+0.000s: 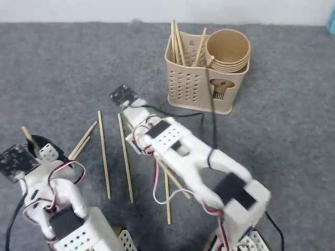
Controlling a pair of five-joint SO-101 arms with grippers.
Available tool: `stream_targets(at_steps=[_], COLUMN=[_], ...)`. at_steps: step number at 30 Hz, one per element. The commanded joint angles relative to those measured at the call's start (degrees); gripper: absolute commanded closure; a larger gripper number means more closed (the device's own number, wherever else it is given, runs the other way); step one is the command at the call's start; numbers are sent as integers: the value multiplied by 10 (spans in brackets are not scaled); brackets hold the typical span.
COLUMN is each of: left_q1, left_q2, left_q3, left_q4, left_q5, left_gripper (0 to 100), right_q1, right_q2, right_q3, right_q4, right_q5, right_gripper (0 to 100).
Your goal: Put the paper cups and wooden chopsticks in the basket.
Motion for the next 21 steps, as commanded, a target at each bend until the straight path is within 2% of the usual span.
stream_targets(at_steps=[1,11,15,21], left_q1=[6,7,7,7], left_q2=[12,14,14,13], left_q3=[2,3,3,3], left_q4=[-4,-4,-4,-4], left_q5=[4,3,3,2], left_gripper=[987,987,987,987], right_q1=[20,56,109,167], right_q2=[-141,-498,-557,-540], right_q3=[25,114,115,115], right_q4=[6,-27,-141,-374], right_q5=[-11,-11,-11,-11], right_gripper=[992,992,992,992])
